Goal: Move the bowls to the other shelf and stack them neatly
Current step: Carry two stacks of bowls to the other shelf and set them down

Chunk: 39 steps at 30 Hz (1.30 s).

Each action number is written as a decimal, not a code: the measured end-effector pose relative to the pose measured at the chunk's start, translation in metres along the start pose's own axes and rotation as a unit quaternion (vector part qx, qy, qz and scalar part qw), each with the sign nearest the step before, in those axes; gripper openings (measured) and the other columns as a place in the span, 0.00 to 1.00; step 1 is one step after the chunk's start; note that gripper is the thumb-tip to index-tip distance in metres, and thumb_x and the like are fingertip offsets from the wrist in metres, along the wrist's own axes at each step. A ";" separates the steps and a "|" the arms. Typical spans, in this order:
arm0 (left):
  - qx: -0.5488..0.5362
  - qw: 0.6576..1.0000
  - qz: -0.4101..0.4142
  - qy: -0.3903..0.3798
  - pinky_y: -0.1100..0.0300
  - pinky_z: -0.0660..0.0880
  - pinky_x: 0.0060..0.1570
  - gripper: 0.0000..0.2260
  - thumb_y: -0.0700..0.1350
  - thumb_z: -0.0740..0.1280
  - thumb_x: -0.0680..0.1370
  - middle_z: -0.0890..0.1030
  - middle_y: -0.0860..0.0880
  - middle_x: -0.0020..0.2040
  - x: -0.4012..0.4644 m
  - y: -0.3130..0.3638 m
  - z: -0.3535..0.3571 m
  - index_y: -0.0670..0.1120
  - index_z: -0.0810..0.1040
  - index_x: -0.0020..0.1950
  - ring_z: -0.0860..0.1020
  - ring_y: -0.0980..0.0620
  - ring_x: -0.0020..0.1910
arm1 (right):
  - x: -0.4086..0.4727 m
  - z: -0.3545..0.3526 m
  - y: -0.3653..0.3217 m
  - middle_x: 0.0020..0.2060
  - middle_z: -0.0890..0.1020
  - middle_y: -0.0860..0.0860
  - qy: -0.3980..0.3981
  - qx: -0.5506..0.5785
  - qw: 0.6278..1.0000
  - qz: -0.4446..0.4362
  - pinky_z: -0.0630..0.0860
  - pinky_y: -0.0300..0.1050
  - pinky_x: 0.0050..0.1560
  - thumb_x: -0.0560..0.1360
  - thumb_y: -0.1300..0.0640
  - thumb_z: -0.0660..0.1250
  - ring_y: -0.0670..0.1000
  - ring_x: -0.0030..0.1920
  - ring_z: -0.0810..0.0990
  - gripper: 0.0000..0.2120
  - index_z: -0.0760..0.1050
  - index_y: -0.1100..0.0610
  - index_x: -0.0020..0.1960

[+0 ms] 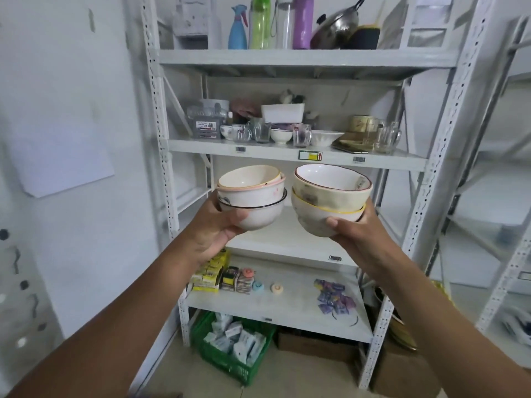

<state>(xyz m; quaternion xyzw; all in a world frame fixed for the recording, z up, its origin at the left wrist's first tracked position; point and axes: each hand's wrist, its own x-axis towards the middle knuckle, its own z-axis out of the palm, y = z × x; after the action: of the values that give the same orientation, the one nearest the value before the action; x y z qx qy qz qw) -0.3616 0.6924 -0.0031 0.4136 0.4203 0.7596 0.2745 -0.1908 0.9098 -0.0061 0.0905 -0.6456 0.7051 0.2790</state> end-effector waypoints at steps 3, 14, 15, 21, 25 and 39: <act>-0.008 1.000 -0.005 -0.005 0.47 0.80 0.50 0.51 0.46 0.85 0.52 0.78 0.39 0.62 0.022 -0.005 -0.012 0.38 0.67 0.72 0.78 0.41 0.61 | 0.018 -0.003 0.007 0.67 0.75 0.66 0.004 -0.005 1.000 -0.007 0.75 0.61 0.62 0.64 0.64 0.75 0.64 0.65 0.76 0.43 0.62 0.59 0.76; -0.031 0.998 -0.020 -0.044 0.47 0.79 0.52 0.50 0.46 0.84 0.55 0.76 0.37 0.64 0.088 -0.035 -0.053 0.37 0.66 0.72 0.77 0.40 0.62 | 0.072 -0.026 0.036 0.64 0.78 0.63 0.036 -0.028 0.999 -0.004 0.77 0.57 0.59 0.64 0.64 0.74 0.59 0.61 0.79 0.40 0.65 0.58 0.74; -0.029 0.998 -0.021 -0.044 0.47 0.79 0.52 0.50 0.46 0.84 0.55 0.76 0.37 0.64 0.094 -0.038 -0.057 0.37 0.66 0.72 0.77 0.41 0.62 | 0.079 -0.029 0.040 0.64 0.77 0.64 0.037 -0.028 0.999 -0.004 0.77 0.57 0.60 0.65 0.65 0.74 0.59 0.62 0.79 0.40 0.64 0.58 0.75; -0.008 0.999 -0.022 -0.041 0.46 0.79 0.53 0.51 0.46 0.85 0.54 0.75 0.36 0.66 0.144 -0.058 -0.083 0.39 0.67 0.72 0.76 0.39 0.63 | 0.123 -0.065 0.069 0.68 0.74 0.65 0.051 -0.033 0.998 -0.003 0.72 0.62 0.65 0.64 0.64 0.76 0.61 0.64 0.77 0.43 0.62 0.56 0.76; 0.001 0.999 -0.020 -0.038 0.46 0.79 0.53 0.50 0.46 0.85 0.54 0.75 0.37 0.65 0.182 -0.068 -0.102 0.39 0.67 0.72 0.76 0.39 0.63 | 0.160 -0.092 0.087 0.68 0.74 0.64 0.039 -0.033 0.999 -0.001 0.76 0.55 0.61 0.64 0.64 0.76 0.59 0.64 0.77 0.44 0.61 0.58 0.76; 0.007 1.000 0.011 0.014 0.44 0.78 0.55 0.37 0.44 0.84 0.55 0.80 0.39 0.61 0.284 -0.104 -0.163 0.45 0.79 0.63 0.77 0.41 0.62 | 0.276 -0.166 0.176 0.69 0.73 0.64 0.044 -0.025 0.998 0.028 0.66 0.72 0.68 0.63 0.62 0.79 0.68 0.70 0.71 0.48 0.60 0.57 0.77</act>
<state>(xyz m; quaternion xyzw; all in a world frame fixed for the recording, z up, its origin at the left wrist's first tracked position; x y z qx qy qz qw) -0.6385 0.8936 -0.0301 0.4092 0.4247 0.7654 0.2577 -0.4704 1.1434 -0.0473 0.0341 -0.6524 0.6997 0.2893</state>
